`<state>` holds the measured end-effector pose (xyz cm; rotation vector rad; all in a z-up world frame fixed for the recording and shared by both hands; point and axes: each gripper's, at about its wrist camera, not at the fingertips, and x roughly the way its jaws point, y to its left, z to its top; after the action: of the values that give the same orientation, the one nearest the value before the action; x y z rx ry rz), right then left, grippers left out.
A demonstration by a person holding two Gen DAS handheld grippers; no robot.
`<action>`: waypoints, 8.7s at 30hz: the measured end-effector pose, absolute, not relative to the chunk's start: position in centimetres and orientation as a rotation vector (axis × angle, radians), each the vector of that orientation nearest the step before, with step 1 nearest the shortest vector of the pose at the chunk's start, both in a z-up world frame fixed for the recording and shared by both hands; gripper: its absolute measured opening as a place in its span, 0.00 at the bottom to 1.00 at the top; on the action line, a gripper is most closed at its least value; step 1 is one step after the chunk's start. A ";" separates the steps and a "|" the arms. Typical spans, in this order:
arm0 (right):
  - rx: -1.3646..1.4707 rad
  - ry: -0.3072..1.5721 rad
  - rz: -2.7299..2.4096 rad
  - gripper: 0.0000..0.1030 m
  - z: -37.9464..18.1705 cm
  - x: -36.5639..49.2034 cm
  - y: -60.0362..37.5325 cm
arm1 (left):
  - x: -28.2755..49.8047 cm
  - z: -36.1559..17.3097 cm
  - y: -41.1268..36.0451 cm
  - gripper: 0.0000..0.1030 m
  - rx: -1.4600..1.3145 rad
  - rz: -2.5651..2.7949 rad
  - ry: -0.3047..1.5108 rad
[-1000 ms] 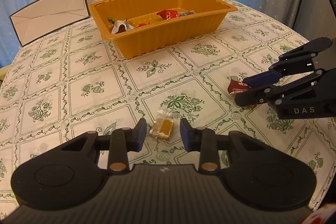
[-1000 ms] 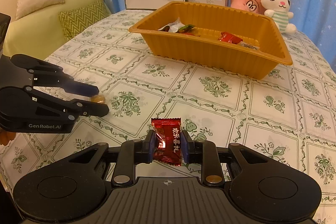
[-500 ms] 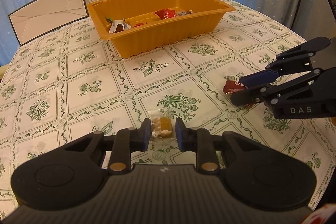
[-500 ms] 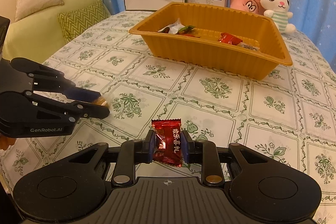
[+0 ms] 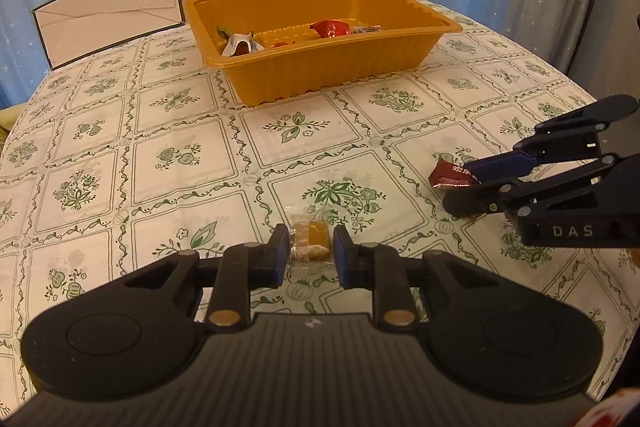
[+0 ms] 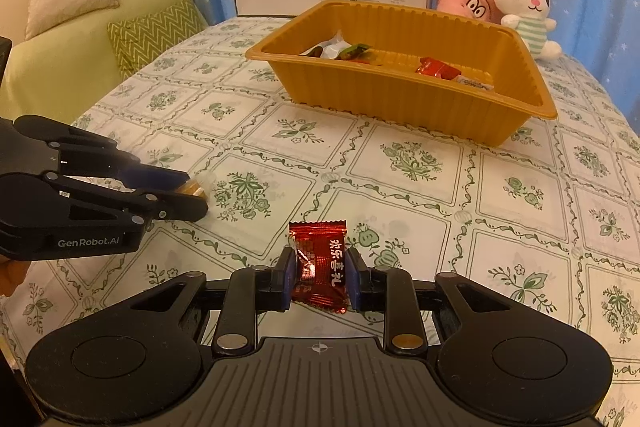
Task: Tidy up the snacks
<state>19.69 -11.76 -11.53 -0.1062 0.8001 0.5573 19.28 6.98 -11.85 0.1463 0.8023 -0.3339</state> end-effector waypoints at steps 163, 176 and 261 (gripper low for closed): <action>0.210 0.635 0.223 0.53 -3.1 35.2 -16.5 | 34.9 -4.3 4.6 0.69 -0.113 -0.140 0.654; 0.160 0.634 0.194 0.57 -1.2 26.7 -17.6 | 24.9 -2.5 4.5 0.69 -0.125 -0.125 0.641; 0.068 0.634 0.270 0.57 8.5 -5.0 -18.8 | -5.3 7.3 0.1 0.66 -0.047 0.009 0.642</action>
<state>-5.02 -18.81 8.45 0.0676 0.6340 0.2700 -5.27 0.10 7.27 -0.0473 0.6425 0.0087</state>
